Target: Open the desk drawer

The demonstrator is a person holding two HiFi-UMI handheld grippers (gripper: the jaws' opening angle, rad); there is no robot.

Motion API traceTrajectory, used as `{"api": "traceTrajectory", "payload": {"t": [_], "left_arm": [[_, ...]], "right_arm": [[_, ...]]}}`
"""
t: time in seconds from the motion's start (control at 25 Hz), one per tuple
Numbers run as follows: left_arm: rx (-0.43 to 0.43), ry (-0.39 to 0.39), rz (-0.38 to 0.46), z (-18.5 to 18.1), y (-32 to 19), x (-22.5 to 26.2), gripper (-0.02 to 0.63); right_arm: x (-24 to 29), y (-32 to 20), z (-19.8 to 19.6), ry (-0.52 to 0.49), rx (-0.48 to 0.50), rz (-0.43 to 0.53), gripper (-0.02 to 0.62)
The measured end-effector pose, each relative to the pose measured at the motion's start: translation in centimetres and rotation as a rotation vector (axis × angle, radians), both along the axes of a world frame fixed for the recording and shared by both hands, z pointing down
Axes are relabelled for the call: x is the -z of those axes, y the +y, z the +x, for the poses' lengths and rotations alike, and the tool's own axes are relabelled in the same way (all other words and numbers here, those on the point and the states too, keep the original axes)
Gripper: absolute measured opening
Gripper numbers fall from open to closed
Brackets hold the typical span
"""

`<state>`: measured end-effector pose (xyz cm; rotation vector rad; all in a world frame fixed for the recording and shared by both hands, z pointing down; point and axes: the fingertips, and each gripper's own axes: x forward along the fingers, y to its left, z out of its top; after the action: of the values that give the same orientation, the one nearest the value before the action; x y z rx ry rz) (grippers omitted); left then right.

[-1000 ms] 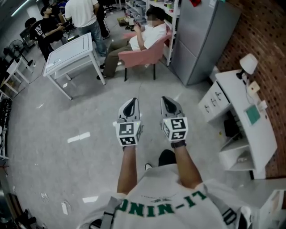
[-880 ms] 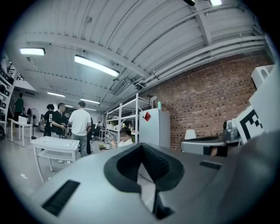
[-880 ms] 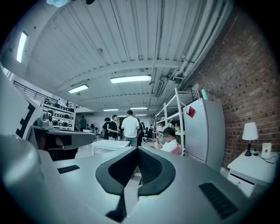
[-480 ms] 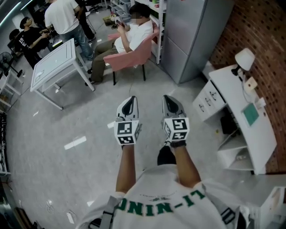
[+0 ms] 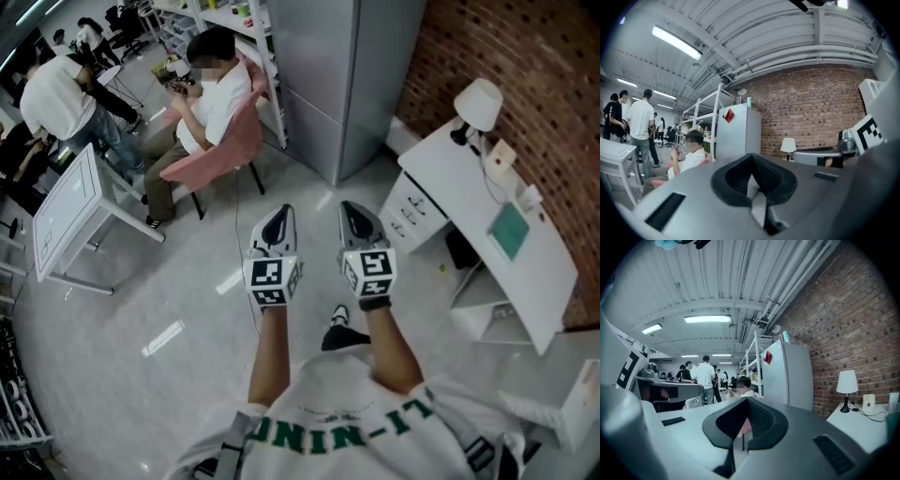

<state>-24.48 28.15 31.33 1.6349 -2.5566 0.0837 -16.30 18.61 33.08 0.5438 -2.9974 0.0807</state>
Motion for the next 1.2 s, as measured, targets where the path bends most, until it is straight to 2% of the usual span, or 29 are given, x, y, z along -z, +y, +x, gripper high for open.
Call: {"api": "traceTrajectory", "payload": {"t": [0.28,0.52,0.68,0.96,1.08,1.2], "left_arm": [[-0.159,0.042,-0.009,0.4,-15.1,-1.3,0.000],[-0.341,0.052,-0.012,4.0,-25.9,-3.3,0.002],[-0.457,0.080,-0.055,6.5,-31.1,-5.8,0.002],[-0.655,0.095,-0.120,9.4,-40.6,-10.2,0.002],[-0.741,0.140,-0.150,11.5,-43.4,-13.5,0.002],[-0.788,0.186,-0.193,13.1,-45.5,-17.0,0.006]], "right_arm": [[-1.4,-12.2,0.5,0.023,-0.126,-0.018,-0.006],[-3.2,-21.3,4.9,0.025,-0.303,-0.040,-0.006],[-5.2,-25.5,8.0,0.047,-0.412,-0.070,-0.006],[-9.2,-32.6,11.0,0.075,-0.596,-0.108,-0.006],[-11.6,-34.4,12.3,0.083,-0.659,-0.136,-0.006],[-13.9,-36.4,13.6,0.102,-0.711,-0.165,-0.006]]}}
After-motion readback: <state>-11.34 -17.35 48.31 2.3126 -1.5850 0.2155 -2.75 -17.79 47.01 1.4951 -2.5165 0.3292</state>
